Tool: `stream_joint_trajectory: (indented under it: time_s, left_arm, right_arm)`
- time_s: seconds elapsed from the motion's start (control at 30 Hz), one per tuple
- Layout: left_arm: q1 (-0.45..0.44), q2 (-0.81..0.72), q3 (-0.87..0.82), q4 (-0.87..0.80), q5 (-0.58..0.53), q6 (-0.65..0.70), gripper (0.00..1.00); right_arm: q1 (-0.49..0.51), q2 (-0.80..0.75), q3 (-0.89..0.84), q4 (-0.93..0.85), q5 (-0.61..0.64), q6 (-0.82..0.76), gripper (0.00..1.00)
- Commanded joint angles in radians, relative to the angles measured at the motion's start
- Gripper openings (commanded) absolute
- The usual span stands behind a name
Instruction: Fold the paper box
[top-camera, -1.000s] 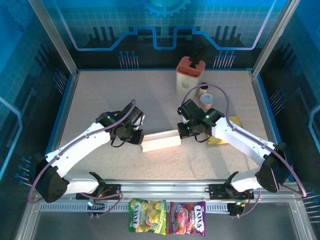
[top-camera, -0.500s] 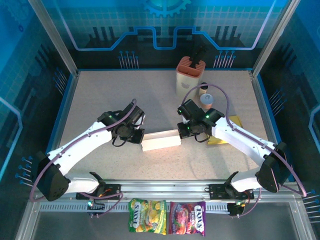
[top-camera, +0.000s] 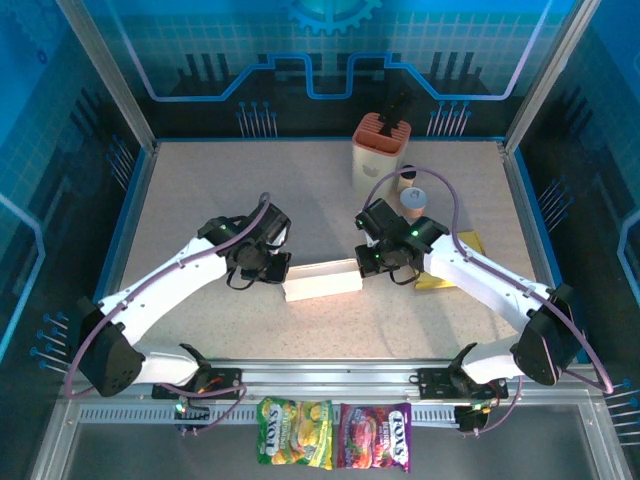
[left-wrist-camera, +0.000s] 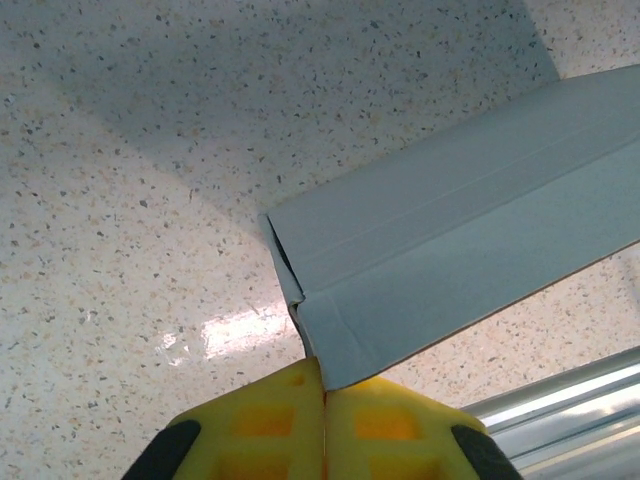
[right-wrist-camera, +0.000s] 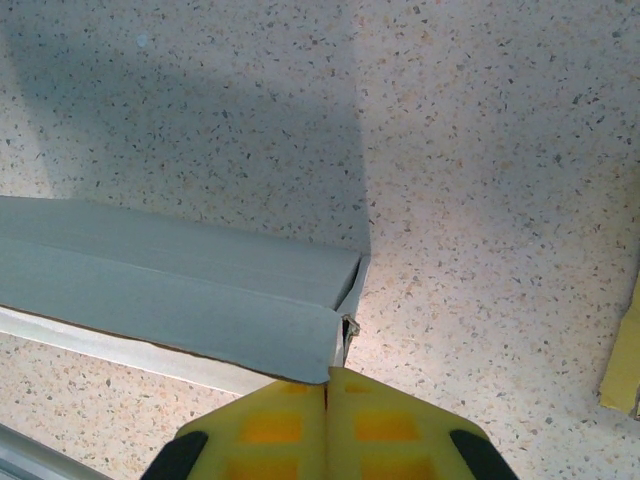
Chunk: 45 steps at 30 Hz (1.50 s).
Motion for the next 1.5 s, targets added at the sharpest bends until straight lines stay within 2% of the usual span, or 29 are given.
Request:
stream_joint_trajectory:
  time_s: [0.0,0.43,0.87,1.47]
  left_arm:
    - [0.013,0.014,0.041,-0.022,0.056,-0.032,0.06]
    - [0.054,0.025,0.051,-0.018,0.139,-0.051,0.01]
    - [0.087,0.036,0.048,-0.017,0.176,-0.050,0.00]
    - [0.091,0.000,-0.043,0.027,0.149,0.034,0.00]
  right_arm:
    - [0.012,-0.004,0.019,-0.036,0.007,0.007,0.00]
    - [0.012,-0.001,0.022,-0.037,0.004,0.004,0.00]
    - [0.010,-0.001,0.018,-0.039,0.003,-0.002,0.00]
    - [0.008,0.004,0.005,-0.013,0.002,-0.015,0.00]
